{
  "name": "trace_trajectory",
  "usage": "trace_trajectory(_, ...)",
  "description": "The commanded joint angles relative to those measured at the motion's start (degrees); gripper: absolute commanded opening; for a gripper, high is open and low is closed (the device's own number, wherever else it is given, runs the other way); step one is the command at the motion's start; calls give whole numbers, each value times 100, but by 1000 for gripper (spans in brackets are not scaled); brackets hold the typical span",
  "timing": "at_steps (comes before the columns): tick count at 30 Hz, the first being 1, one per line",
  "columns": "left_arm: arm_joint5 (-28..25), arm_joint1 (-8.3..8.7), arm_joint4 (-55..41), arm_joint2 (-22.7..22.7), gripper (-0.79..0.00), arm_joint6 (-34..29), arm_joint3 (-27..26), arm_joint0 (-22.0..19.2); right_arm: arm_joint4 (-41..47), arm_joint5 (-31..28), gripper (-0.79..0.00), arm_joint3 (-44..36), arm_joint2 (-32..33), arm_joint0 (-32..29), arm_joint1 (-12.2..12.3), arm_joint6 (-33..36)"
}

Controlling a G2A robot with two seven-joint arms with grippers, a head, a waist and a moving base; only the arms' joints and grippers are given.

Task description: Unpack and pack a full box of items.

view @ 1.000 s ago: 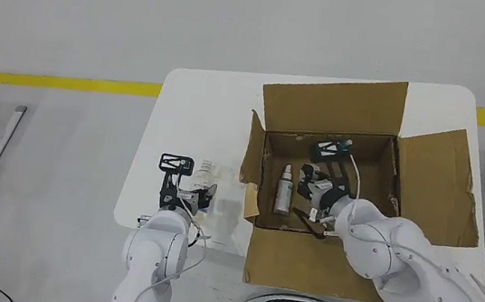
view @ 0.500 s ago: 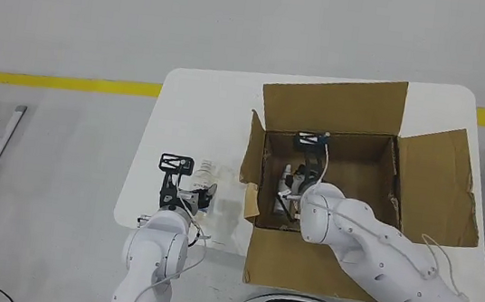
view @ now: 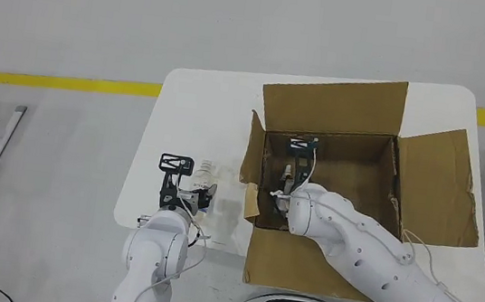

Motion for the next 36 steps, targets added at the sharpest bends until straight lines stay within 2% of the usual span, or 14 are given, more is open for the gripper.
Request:
trace_trajectory(1,0,0,0,0,0,0,0,0,-8,-23,-459,84,-15,1,-25,-4)
trace_trajectory(11,0,0,0,0,0,0,0,0,-2,-158,-413,443,-63,42,-169,14)
trace_trajectory(14,0,0,0,0,0,0,0,0,7,-196,-339,562,-66,66,-215,1)
trace_trajectory(19,0,0,0,0,0,0,0,0,-36,-232,-339,697,-78,93,-279,19)
trace_trajectory(21,0,0,0,0,0,0,0,0,-57,-238,-308,739,-77,97,-300,42)
trace_trajectory(24,0,0,0,0,0,0,0,0,-91,-245,-326,790,-62,98,-329,63)
trace_trajectory(26,0,0,0,0,0,0,0,0,-110,-255,-403,814,-46,93,-346,73)
trace_trajectory(31,0,0,0,0,0,0,0,0,-185,-285,-508,863,-13,77,-382,121)
trace_trajectory(34,0,0,0,0,0,0,0,0,-224,-300,-665,880,8,66,-405,136)
trace_trajectory(35,0,0,0,0,0,0,0,0,-243,-301,-767,888,14,63,-413,144)
trace_trajectory(36,0,0,0,0,0,0,0,0,-259,-303,-785,890,20,59,-420,154)
